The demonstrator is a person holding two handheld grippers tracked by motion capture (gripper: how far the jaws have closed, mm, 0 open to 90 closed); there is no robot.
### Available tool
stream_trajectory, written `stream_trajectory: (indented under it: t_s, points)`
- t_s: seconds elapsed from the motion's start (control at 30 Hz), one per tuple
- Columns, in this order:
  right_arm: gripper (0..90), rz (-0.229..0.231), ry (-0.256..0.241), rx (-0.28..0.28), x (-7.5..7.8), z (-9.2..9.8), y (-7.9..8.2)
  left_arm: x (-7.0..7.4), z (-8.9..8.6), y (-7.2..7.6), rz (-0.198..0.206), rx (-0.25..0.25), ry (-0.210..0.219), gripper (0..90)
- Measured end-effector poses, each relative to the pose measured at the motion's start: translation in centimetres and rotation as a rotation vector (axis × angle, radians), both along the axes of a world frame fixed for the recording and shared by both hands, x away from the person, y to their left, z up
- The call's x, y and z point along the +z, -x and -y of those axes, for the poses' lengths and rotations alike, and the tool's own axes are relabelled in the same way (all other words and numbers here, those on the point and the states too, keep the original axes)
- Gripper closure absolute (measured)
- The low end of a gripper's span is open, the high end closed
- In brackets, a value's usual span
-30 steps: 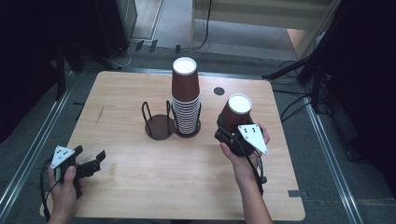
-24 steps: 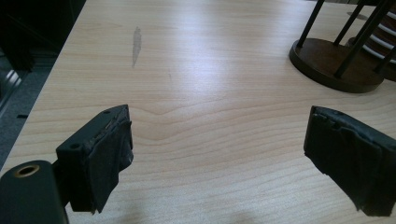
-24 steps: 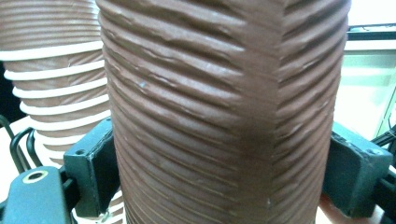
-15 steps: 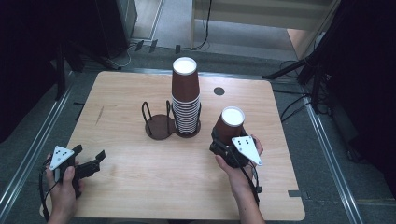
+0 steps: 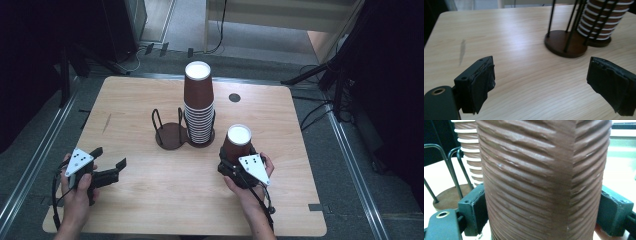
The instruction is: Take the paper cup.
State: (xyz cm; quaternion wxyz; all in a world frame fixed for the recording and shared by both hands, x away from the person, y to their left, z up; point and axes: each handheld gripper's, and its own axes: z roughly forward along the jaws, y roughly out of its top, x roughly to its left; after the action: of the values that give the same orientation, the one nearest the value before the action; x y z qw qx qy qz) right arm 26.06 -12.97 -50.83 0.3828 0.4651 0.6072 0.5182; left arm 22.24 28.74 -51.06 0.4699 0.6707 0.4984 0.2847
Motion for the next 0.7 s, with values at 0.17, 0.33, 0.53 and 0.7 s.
stream_trajectory:
  t_s: [0.17,0.33,0.53,0.7]
  points:
    - [12.9,0.007,0.004,0.009,0.1,-0.4,0.1,0.9,2.0,-0.5,0.016,-0.039,-0.005,8.6]
    - [12.8,0.021,0.054,0.026,-0.3,-1.2,0.4,2.2,4.1,-1.6,0.047,-0.076,0.000,8.6]
    - [12.8,0.018,0.085,0.035,-0.8,-1.8,0.6,3.0,6.1,-2.4,0.061,-0.127,-0.006,8.6]
    - [12.8,-0.001,0.108,0.036,-1.5,-2.2,0.6,3.3,8.3,-2.9,0.061,-0.199,-0.008,8.6]
